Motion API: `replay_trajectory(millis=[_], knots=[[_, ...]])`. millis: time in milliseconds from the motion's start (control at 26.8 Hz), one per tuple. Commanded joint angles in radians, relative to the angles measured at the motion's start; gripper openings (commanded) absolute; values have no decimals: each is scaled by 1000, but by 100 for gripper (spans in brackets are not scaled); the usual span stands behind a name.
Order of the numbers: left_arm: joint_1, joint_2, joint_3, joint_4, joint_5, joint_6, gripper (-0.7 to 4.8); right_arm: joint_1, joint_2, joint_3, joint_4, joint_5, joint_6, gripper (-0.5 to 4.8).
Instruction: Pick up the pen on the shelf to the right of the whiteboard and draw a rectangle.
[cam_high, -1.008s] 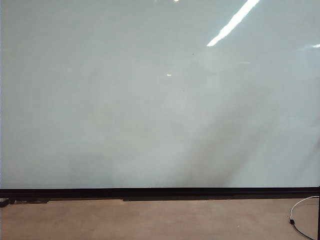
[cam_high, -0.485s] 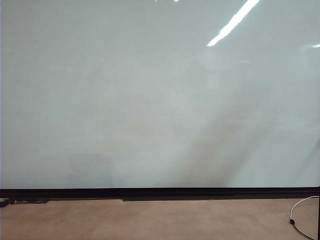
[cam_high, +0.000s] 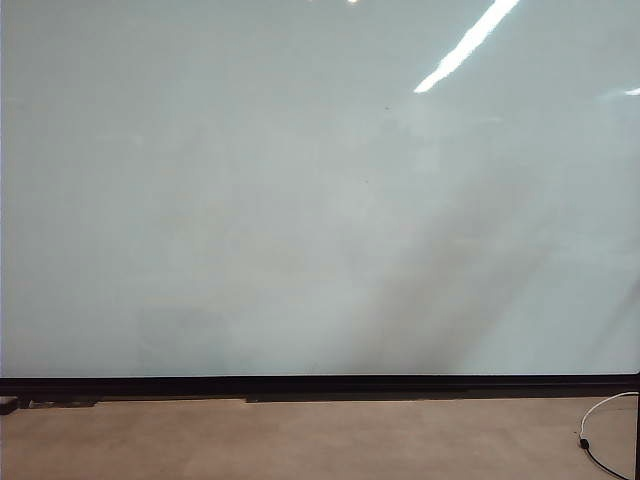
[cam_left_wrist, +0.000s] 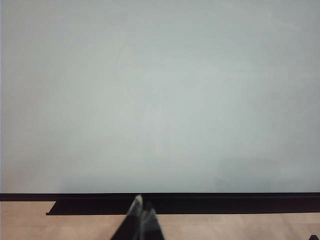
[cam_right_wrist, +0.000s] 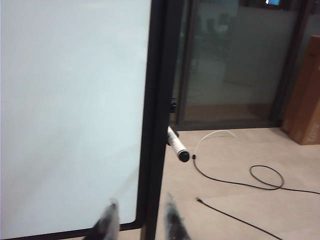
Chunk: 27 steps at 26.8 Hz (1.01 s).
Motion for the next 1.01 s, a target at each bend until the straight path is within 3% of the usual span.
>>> replay_trajectory(millis=[37,224,709,1008], knots=[[0,0,3,6,0,4,-4,-2,46,19,46,9,-24,110],[0,0,3,6,0,4,-5,-5,139,34,105,12,-34,170],[0,0,3,6,0,4,-4,-90,317,40,284,-46,-34,213],[0,0,3,6,0,4,-4,-229,444,40,389,-216,-21,213]])
